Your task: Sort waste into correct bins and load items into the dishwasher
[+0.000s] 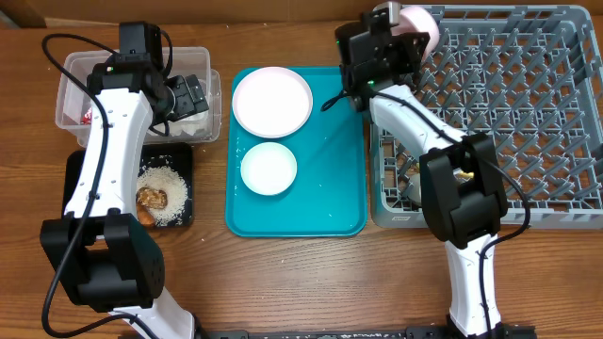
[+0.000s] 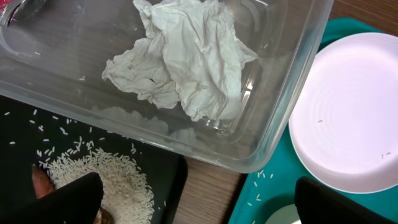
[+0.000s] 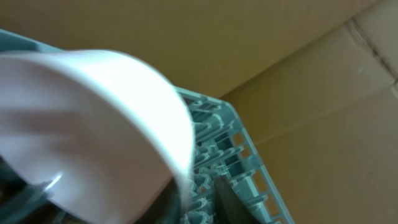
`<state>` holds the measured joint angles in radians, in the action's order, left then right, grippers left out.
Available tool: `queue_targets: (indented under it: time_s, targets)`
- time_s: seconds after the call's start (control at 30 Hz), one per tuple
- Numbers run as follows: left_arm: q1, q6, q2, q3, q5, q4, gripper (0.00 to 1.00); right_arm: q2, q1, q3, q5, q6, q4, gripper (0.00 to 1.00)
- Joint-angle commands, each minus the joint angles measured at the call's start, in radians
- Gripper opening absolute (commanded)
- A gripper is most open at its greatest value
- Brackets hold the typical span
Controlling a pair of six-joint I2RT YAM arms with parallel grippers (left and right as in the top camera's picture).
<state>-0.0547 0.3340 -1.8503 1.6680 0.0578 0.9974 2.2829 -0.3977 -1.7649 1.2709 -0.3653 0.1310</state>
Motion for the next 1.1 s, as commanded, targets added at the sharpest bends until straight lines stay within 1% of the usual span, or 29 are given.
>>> queue_targets:
  time_s: [0.0,0.03,0.1,0.2,0.3,0.53,0.6,0.67,0.73,0.77,0.8,0.83,0.9,0.97,1.07]
  targets:
    - [-0.003,-0.017,0.007,0.019,0.012,-0.003,1.00,0.014,-0.043,-0.003,0.011,-0.006,-0.003,0.39]
    - [-0.003,-0.017,0.007,0.019,0.012,-0.003,1.00,0.013,-0.050,-0.003,0.010,-0.006,-0.003,0.46]
    - [-0.004,-0.017,0.007,0.019,0.012,-0.003,1.00,0.012,-0.061,-0.003,0.011,-0.006,-0.003,0.55]
    - [-0.004,-0.017,0.007,0.019,0.012,-0.003,1.00,0.005,-0.076,-0.004,0.035,-0.004,-0.003,0.63]
    - [-0.004,-0.017,0.007,0.019,0.012,-0.003,1.00,-0.023,-0.090,-0.004,0.068,0.024,-0.003,0.63]
    - [-0.004,-0.017,0.007,0.019,0.012,-0.003,1.00,-0.165,-0.122,-0.004,0.068,0.046,0.016,0.62]
    - [-0.004,-0.017,0.007,0.019,0.012,-0.003,1.00,-0.203,-0.132,-0.004,0.048,0.076,0.071,0.62]
    - [-0.004,-0.017,0.007,0.019,0.012,-0.003,1.00,-0.240,-0.149,-0.004,-0.014,0.171,0.198,0.62]
    - [-0.004,-0.017,0.007,0.019,0.012,-0.003,1.00,-0.288,-0.167,-0.004,-0.203,0.322,0.393,0.63]
    - [-0.004,-0.017,0.007,0.019,0.012,-0.003,1.00,-0.310,-0.172,-0.004,-0.330,0.383,0.473,0.64]
    - [-0.004,-0.016,0.007,0.019,0.012,-0.003,1.00,-0.339,-0.175,-0.004,-0.500,0.439,0.559,0.66]
    - [-0.004,-0.017,0.007,0.019,0.012,-0.003,1.00,-0.359,-0.174,-0.004,-0.639,0.477,0.614,0.69]
    - [-0.004,-0.016,0.007,0.019,0.012,-0.003,1.00,-0.392,-0.172,-0.004,-0.972,0.537,0.714,0.73]
    - [-0.004,-0.017,0.007,0.019,0.012,-0.003,1.00,-0.402,-0.171,-0.003,-1.247,0.572,0.783,0.73]
    - [-0.004,-0.017,0.007,0.019,0.012,-0.003,1.00,-0.396,-0.175,0.019,-1.495,0.579,0.802,0.73]
